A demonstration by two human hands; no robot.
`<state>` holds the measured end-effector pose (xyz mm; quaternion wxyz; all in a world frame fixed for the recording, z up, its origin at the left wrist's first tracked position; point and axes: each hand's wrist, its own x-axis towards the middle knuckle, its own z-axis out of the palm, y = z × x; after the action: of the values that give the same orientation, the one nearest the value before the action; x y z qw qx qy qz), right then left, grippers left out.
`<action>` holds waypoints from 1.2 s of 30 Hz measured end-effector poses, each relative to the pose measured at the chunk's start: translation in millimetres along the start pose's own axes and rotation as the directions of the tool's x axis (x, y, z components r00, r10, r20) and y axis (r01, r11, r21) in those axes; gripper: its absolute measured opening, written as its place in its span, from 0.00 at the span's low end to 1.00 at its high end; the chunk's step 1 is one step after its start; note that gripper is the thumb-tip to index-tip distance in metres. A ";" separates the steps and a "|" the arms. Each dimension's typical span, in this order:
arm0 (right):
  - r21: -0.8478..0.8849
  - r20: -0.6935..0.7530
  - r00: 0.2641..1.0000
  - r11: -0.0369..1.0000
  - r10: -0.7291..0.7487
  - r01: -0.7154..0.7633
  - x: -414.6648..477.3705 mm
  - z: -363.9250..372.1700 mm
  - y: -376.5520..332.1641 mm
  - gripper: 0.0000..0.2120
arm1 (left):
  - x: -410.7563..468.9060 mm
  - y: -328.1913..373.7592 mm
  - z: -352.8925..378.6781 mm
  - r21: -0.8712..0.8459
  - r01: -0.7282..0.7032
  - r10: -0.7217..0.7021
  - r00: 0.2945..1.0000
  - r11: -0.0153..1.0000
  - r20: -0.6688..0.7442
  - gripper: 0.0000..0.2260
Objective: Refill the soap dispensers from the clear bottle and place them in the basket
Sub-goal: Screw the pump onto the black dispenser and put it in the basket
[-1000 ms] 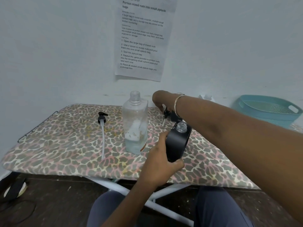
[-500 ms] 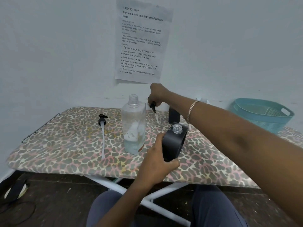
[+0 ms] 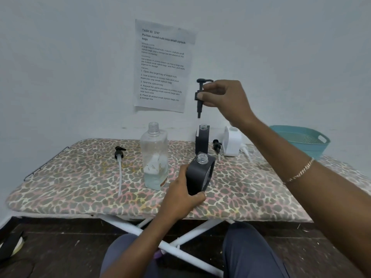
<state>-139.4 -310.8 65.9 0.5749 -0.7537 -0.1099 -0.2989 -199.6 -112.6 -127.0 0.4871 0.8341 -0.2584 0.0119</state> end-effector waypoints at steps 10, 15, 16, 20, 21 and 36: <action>-0.051 -0.105 0.992 0.996 -0.076 0.071 -67.8 -18.5 7.0 0.15 | -0.8 3.6 1.6 0.011 0.006 -0.006 1.000 1.000 -0.010 0.33; -0.111 -0.102 0.989 0.990 -0.103 0.091 -84.3 -13.5 18.6 0.14 | 0.5 0.3 2.3 0.019 0.003 -0.002 1.000 1.000 -0.015 0.33; -0.117 -0.099 0.991 0.990 -0.093 0.082 -87.0 -12.0 21.0 0.14 | 1.0 -0.1 2.5 0.020 0.002 -0.002 1.000 1.000 -0.015 0.33; -0.111 -0.072 0.996 0.993 -0.045 0.037 -101.1 -2.2 31.8 0.15 | 1.4 -1.4 3.1 0.014 -0.007 0.007 1.000 1.000 -0.013 0.33; -0.103 -0.069 0.997 0.994 -0.034 0.026 -105.3 0.9 35.0 0.14 | 1.4 -1.7 3.2 0.008 -0.009 0.009 1.000 1.000 -0.014 0.32; -0.065 -0.055 0.996 0.995 0.067 -0.070 -145.1 13.6 69.1 0.14 | 2.0 -3.6 4.3 -0.023 -0.023 0.022 1.000 0.999 -0.018 0.32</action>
<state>-215.5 -294.1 -75.3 0.5621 -0.7676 -0.0589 -0.3022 -197.2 -115.5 -131.7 0.4988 0.8254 -0.2634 0.0219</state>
